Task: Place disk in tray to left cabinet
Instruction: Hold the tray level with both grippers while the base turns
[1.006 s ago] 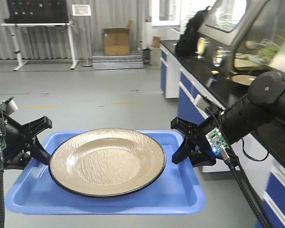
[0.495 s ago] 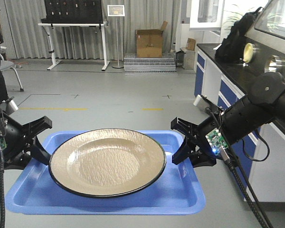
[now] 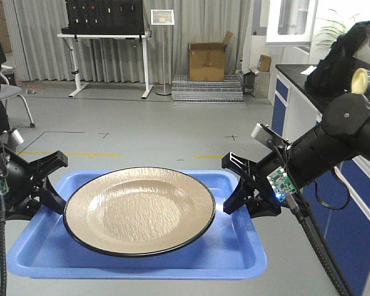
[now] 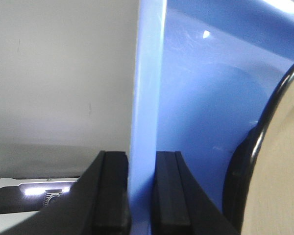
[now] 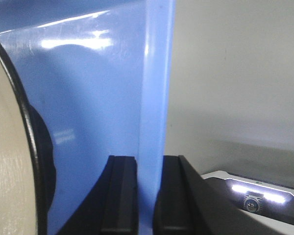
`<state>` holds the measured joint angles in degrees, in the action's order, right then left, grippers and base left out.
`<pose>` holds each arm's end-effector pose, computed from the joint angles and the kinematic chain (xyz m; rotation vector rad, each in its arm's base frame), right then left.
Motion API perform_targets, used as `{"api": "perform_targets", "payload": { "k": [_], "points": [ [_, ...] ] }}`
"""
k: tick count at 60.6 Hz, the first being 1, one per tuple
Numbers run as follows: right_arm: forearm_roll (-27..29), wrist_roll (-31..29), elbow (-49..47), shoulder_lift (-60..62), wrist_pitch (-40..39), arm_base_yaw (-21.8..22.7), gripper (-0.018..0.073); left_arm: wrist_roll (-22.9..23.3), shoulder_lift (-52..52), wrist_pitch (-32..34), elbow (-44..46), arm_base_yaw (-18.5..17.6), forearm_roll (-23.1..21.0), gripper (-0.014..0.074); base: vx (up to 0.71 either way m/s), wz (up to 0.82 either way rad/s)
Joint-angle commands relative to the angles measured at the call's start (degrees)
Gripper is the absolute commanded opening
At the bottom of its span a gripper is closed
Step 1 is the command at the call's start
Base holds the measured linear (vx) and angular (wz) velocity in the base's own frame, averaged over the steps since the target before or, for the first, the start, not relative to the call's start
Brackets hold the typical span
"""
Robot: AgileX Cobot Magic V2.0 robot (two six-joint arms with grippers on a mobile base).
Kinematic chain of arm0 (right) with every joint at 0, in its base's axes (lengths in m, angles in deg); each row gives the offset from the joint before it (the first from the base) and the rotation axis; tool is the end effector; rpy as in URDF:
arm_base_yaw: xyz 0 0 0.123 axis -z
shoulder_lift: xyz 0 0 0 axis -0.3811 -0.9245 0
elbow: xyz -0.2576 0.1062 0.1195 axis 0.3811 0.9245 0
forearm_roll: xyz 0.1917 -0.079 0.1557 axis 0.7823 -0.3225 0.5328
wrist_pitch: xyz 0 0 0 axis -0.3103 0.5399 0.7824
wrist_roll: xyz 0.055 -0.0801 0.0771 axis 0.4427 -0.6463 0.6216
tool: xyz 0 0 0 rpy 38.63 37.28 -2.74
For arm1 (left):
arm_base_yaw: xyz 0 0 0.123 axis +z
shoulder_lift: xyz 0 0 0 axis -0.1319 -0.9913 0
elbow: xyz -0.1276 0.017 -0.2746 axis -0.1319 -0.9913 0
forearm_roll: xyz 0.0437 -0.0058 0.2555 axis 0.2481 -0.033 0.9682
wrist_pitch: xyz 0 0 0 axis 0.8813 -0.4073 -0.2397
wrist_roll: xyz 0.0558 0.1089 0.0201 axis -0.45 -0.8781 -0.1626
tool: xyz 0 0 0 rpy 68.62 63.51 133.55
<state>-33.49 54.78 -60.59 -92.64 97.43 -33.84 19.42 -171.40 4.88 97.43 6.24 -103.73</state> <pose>0.4120 0.1500 0.3215 0.0416 2.7526 0.9121 0.3850 -0.0685 0.3418 -0.2857 2.7206 -0.7865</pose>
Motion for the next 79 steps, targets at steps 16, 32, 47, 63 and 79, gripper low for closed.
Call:
{"api": "perform_targets", "payload": {
  "k": [16,32,47,63,79],
  "points": [
    [12.65,-0.21,-2.03,4.14,-0.73,-1.81,-0.0001,1.45,3.38,-0.65,2.27,-1.84,-13.28,0.0000,0.61,0.08],
    [12.65,-0.21,-2.03,4.14,-0.60,-1.81,-0.0001,1.45,3.38,-0.65,2.27,-1.84,-13.28,0.0000,0.63,0.06],
    [12.65,-0.21,-2.03,4.14,-0.34,-1.81,-0.0001,1.45,3.38,-0.58,2.27,-1.84,-13.28,0.0000,0.64,0.02],
    [12.65,-0.21,-2.03,4.14,-0.28,-1.81,-0.0001,1.45,3.38,-0.65,2.27,-1.84,-13.28,0.0000,0.66,-0.05],
    [12.64,-0.21,-2.03,4.14,-0.10,-1.81,-0.0001,1.45,3.38,-0.57,2.27,-1.84,-13.28,0.0000,0.68,-0.07]
  ]
}}
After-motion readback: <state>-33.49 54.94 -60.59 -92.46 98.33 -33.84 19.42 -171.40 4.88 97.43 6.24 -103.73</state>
